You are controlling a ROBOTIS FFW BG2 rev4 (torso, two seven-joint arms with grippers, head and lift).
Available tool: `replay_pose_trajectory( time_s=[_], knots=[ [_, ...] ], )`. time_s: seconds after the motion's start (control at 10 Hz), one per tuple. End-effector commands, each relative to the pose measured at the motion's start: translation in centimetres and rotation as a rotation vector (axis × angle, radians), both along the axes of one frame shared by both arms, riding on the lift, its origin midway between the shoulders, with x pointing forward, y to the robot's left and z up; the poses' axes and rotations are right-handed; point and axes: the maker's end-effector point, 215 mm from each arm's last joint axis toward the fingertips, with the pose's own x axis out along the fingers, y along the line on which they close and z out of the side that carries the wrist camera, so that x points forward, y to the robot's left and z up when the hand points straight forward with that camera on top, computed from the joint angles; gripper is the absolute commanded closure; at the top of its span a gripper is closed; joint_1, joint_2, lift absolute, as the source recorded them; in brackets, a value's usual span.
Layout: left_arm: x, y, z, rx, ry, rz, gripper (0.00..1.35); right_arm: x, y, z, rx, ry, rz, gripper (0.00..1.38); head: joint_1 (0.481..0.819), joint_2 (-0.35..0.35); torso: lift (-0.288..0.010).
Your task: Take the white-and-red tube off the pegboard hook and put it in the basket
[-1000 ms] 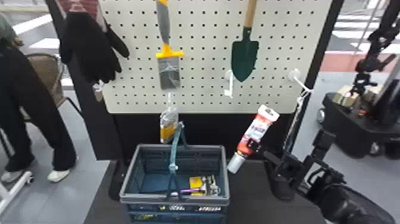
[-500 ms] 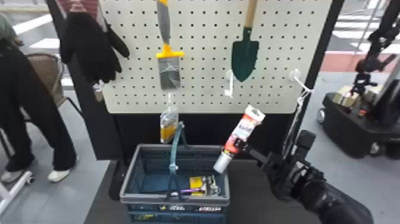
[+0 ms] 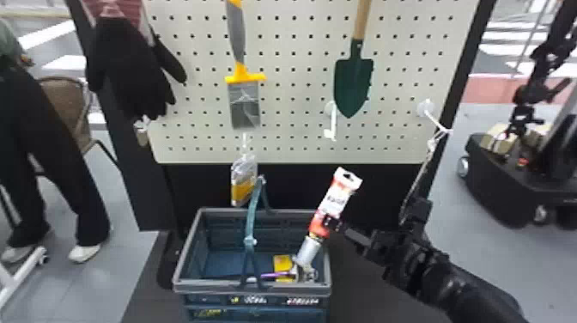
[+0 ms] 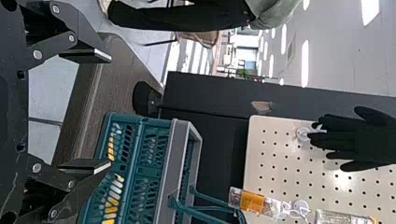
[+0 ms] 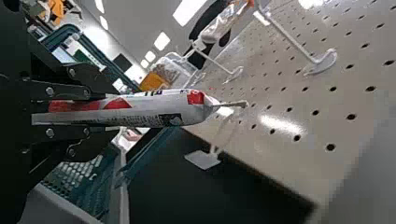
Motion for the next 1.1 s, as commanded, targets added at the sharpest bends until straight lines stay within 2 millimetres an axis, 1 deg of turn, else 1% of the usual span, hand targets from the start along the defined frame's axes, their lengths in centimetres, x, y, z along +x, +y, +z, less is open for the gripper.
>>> replay_pose_trajectory(
  time_s=[0.0, 0.1, 0.3, 0.4, 0.6, 0.7, 0.8, 0.9, 1.0],
  knots=[
    [0.6, -0.3, 0.0, -0.002, -0.007, -0.009, 0.47, -0.6, 1.2, -1.6, -0.057, 0.045, 0.050, 1.01, 0.549, 0.000, -0.100],
    [0.7, -0.4, -0.1, -0.007, -0.005, -0.017, 0.47, -1.0, 1.8, -2.3, -0.083, 0.063, 0.072, 1.04, 0.549, 0.000, -0.100],
    [0.8, -0.6, -0.4, -0.012, 0.001, -0.020, 0.47, -2.0, 2.3, -3.9, -0.123, 0.102, 0.109, 1.04, 0.549, 0.000, -0.100],
    [0.8, -0.8, -0.4, -0.013, 0.002, -0.022, 0.47, -2.4, 2.5, -4.3, -0.141, 0.112, 0.125, 1.04, 0.549, 0.000, -0.100],
    [0.7, -0.9, -0.5, -0.012, 0.004, -0.026, 0.47, -2.5, 3.0, -4.4, -0.173, 0.105, 0.150, 1.04, 0.549, 0.000, -0.100],
    [0.7, -0.8, -0.4, -0.012, 0.003, -0.027, 0.47, -2.4, 3.0, -4.3, -0.175, 0.104, 0.151, 0.75, 0.549, 0.000, -0.100],
    [0.7, -1.0, -0.5, -0.015, 0.004, -0.032, 0.47, -2.4, 2.8, -4.3, -0.167, 0.109, 0.144, 0.23, 0.549, 0.000, -0.100],
    [0.7, -1.0, -0.5, -0.016, 0.005, -0.032, 0.47, -2.2, 2.7, -4.1, -0.161, 0.104, 0.136, 0.00, 0.549, 0.000, -0.100],
    [0.7, -1.0, -0.5, -0.015, 0.005, -0.033, 0.47, -2.0, 2.5, -3.9, -0.152, 0.102, 0.128, 0.00, 0.549, 0.000, -0.100]
  ],
)
